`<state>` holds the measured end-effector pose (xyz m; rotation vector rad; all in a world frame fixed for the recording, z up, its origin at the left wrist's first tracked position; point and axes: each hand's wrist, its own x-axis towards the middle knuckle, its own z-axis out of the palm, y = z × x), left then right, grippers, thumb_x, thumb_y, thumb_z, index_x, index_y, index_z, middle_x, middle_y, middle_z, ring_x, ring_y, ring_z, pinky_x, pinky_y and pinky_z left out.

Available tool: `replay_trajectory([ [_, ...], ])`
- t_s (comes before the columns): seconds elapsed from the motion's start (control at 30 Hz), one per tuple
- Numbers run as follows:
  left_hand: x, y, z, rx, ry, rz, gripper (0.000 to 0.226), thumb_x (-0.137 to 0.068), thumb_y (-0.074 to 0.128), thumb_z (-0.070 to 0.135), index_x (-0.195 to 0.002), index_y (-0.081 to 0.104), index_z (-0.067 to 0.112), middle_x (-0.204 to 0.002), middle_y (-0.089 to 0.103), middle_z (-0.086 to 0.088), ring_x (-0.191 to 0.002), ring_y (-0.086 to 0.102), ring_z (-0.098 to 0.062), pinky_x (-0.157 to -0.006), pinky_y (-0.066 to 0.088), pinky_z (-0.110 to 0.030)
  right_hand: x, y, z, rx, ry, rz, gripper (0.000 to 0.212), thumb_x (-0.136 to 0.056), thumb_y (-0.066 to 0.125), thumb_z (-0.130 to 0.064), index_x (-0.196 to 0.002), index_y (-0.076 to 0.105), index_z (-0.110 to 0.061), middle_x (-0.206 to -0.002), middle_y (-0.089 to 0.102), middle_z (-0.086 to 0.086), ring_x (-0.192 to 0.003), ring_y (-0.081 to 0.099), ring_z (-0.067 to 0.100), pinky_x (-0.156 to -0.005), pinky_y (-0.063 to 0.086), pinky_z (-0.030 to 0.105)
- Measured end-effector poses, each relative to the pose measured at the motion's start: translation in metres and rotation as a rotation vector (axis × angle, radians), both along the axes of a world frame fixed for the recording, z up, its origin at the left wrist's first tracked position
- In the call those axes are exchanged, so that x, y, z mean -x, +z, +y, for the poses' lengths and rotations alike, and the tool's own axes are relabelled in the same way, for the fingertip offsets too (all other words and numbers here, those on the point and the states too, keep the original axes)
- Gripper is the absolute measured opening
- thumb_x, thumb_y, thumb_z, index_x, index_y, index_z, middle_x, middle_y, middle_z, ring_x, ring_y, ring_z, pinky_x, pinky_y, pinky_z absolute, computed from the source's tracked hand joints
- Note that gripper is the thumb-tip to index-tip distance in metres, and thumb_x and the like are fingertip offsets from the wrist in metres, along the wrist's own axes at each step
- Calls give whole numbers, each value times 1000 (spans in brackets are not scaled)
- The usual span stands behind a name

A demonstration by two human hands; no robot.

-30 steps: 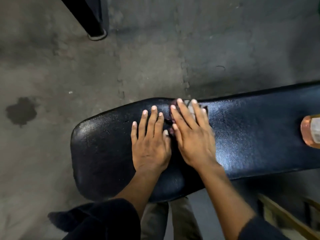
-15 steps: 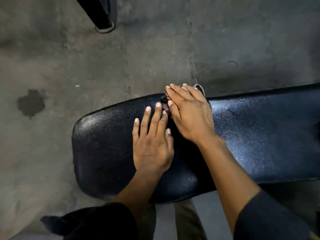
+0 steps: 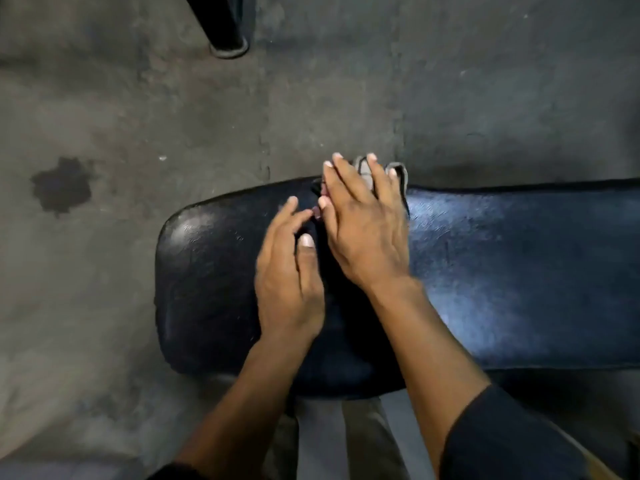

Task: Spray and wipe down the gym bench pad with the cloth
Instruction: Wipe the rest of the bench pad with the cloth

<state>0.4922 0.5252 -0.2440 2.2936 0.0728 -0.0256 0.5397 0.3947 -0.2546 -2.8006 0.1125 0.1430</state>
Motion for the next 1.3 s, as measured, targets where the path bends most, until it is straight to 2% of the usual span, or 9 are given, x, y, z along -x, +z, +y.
replay_trajectory([
  [0.13,11,9,73,-288,-63,74,46,-110,39,30,-152,56,22,-172,38,8,-163,29,-12,-134,22,-52,84,-4,17,9,211,-40,61,-114,37,-41,-172,29,-25,-183,16,-9,-170,9,35,-136,17,58],
  [0.3,-6,4,132,-588,-70,77,60,-107,37,42,-164,39,20,-179,23,3,-165,23,-21,-135,14,-48,129,1,-18,78,111,7,58,-113,40,-45,-170,34,-34,-182,21,-2,-168,18,37,-132,26,61],
  [0.5,-3,-12,135,-544,25,52,64,-110,34,47,-167,30,19,-180,20,0,-167,16,-21,-137,16,-47,23,7,19,50,-195,36,56,-113,34,-50,-167,38,-36,-183,19,2,-167,15,43,-135,13,62],
  [0.63,-2,-13,139,-529,31,39,61,-110,34,41,-168,30,21,-180,20,2,-167,16,-17,-137,17,-47,16,8,86,71,84,27,59,-113,31,-49,-170,30,-35,-183,16,1,-169,10,42,-136,11,62],
  [0.8,-1,-10,139,-514,42,6,59,-109,36,34,-166,37,18,-178,26,0,-166,22,-19,-135,23,-50,109,3,81,77,372,-6,61,-112,40,-45,-171,30,-33,-184,11,-4,-170,9,34,-134,22,60],
  [0.9,-3,-13,138,-546,36,0,59,-108,36,34,-165,37,20,-178,26,2,-166,21,-18,-135,24,-48,112,5,35,127,248,25,61,-112,38,-47,-171,29,-36,-183,16,-2,-169,14,37,-130,28,63],
  [1.07,-3,-20,141,-566,33,-14,59,-108,37,35,-165,35,23,-178,26,4,-166,21,-17,-134,24,-47,5,10,41,83,-132,10,56,-111,36,-46,-163,47,-30,-175,39,3,-162,29,43,-132,22,60],
  [1.2,-3,-22,141,-570,39,-9,60,-107,37,35,-166,34,23,-179,25,4,-167,20,-16,-135,23,-46,-34,7,104,96,113,9,57,-109,31,-49,-160,50,-31,-165,53,-3,-156,39,37,-132,24,57],
  [1.3,-3,-20,141,-569,21,10,60,-108,37,34,-166,34,21,-179,23,3,-167,18,-16,-135,23,-47,7,7,116,77,282,-13,59,-112,36,-46,-169,36,-30,-180,28,-4,-167,20,36,-136,15,57],
])
